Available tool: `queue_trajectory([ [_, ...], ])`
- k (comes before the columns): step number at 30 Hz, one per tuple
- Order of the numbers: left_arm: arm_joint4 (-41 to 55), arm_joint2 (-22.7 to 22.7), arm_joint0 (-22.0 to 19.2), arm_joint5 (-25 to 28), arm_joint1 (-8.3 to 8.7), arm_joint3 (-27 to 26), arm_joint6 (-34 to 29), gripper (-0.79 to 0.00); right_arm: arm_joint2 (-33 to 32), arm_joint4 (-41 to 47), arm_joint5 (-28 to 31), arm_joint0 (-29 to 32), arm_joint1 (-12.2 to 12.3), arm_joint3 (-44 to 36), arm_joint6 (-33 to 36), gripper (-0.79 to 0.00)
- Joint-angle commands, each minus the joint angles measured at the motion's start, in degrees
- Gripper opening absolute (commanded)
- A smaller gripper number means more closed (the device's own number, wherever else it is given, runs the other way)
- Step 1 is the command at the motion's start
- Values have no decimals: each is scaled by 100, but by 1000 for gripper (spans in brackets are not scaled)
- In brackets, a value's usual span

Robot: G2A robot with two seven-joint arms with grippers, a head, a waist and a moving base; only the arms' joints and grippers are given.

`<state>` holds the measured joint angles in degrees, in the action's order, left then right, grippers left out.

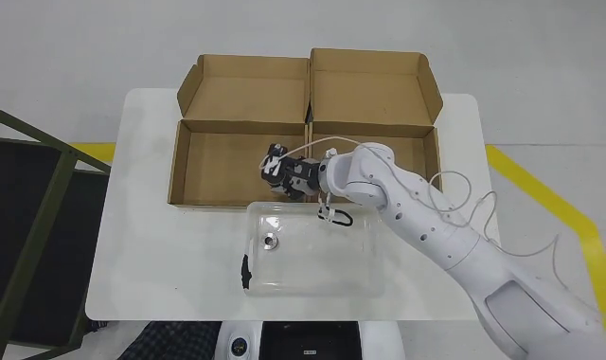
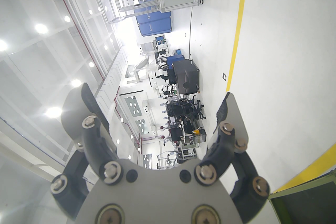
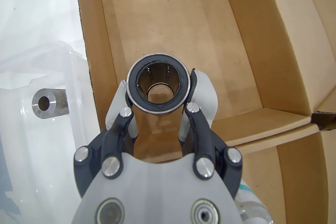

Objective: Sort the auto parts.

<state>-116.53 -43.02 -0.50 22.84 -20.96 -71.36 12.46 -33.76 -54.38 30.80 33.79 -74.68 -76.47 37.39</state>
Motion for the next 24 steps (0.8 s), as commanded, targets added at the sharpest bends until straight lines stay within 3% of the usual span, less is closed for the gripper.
queue_trajectory([
  [1, 0, 0, 0, 0, 0, 0, 0, 0, -9, -19, 7, 4, -10, 7, 22, -434],
  [14, 0, 0, 0, 0, 0, 0, 0, 0, -205, -130, 56, 56, -30, -212, 116, -369],
  [15, 0, 0, 0, 0, 0, 0, 0, 0, -259, -138, 57, 73, -17, -287, 99, -302],
  [21, 0, 0, 0, 0, 0, 0, 0, 0, -593, -278, 229, 330, 121, -1041, 250, -317],
  [24, 0, 0, 0, 0, 0, 0, 0, 0, -691, -405, 337, 557, 199, -1563, 443, -280],
])
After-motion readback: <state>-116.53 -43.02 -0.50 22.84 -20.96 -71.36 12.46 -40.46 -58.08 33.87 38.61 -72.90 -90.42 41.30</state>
